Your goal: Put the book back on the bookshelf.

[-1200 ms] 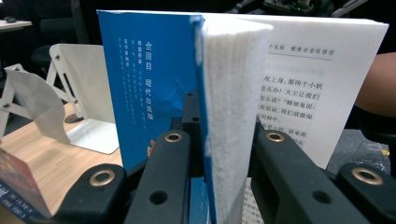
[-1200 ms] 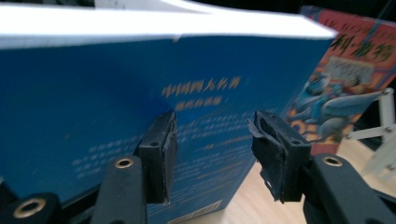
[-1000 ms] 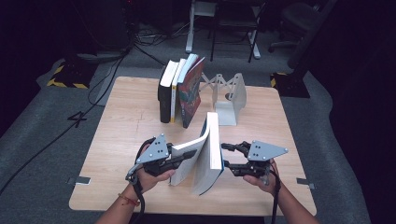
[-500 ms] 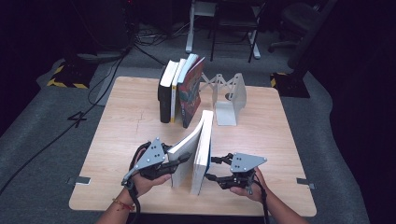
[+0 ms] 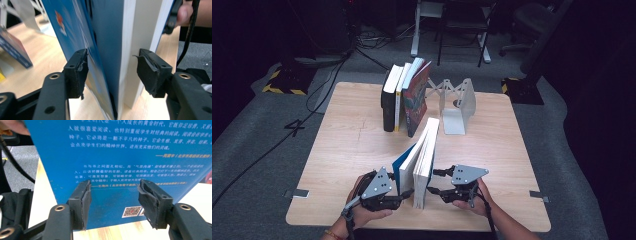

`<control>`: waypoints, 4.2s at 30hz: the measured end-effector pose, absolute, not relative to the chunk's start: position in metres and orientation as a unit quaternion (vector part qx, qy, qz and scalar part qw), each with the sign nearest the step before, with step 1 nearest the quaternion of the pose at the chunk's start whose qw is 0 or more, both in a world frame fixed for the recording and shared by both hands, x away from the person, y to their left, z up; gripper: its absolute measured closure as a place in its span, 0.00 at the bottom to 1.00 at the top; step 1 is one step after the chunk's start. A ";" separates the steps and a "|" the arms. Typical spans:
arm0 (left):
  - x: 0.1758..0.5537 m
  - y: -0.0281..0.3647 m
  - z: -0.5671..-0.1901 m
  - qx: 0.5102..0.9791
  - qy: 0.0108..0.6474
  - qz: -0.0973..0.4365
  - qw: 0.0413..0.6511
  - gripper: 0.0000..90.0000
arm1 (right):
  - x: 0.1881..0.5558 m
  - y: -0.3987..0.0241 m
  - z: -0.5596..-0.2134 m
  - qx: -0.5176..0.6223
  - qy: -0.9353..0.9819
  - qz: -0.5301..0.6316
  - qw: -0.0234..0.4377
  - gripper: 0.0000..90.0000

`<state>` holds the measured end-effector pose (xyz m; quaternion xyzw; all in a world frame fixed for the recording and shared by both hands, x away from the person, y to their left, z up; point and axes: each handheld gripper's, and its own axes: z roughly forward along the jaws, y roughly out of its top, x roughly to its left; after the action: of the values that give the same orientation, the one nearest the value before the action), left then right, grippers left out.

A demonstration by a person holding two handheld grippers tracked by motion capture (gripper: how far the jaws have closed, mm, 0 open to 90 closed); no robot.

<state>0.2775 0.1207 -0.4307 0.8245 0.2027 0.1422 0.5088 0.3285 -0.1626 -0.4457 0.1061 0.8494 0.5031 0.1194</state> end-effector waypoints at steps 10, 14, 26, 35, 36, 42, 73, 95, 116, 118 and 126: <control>0.265 0.109 -0.447 0.828 0.222 0.120 0.501 0.33 | 0.333 -0.160 -0.449 0.111 0.847 0.505 0.123 0.46; 0.262 0.098 -0.453 0.823 0.233 0.125 0.503 0.28 | 0.332 -0.156 -0.449 0.110 0.847 0.504 0.129 0.46; 0.267 0.074 -0.462 0.785 0.308 0.173 0.508 0.29 | 0.332 -0.154 -0.449 0.113 0.845 0.503 0.140 0.42; 0.271 0.076 -0.461 0.786 0.300 0.172 0.512 0.36 | 0.335 -0.162 -0.443 0.135 0.832 0.516 0.150 0.44; 0.271 0.077 -0.461 0.788 0.298 0.173 0.511 0.37 | 0.336 -0.164 -0.443 0.138 0.831 0.517 0.151 0.44; 0.272 0.088 -0.458 0.792 0.290 0.177 0.506 0.48 | 0.348 -0.189 -0.437 0.172 0.818 0.521 0.174 0.44; 0.298 0.142 -0.451 0.845 0.164 0.060 0.506 0.65 | 0.362 -0.186 -0.442 0.120 0.841 0.517 0.105 0.33; 0.300 0.147 -0.445 0.857 0.175 0.121 0.470 0.50 | 0.338 -0.202 -0.431 0.049 0.857 0.500 0.114 0.56; 0.318 0.130 -0.446 0.859 0.201 0.177 0.437 0.29 | 0.326 -0.205 -0.401 0.051 0.837 0.537 0.089 0.68; 0.322 0.127 -0.448 0.857 0.207 0.172 0.439 0.29 | 0.325 -0.208 -0.401 0.062 0.838 0.535 0.092 0.68; 0.330 0.111 -0.449 0.856 0.200 0.189 0.437 0.29 | 0.317 -0.218 -0.389 0.092 0.848 0.509 0.120 0.66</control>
<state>0.3297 0.1105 -0.4490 0.8560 0.2003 0.1894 0.4374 0.3170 -0.2176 -0.3892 0.0920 0.8476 0.5087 0.1199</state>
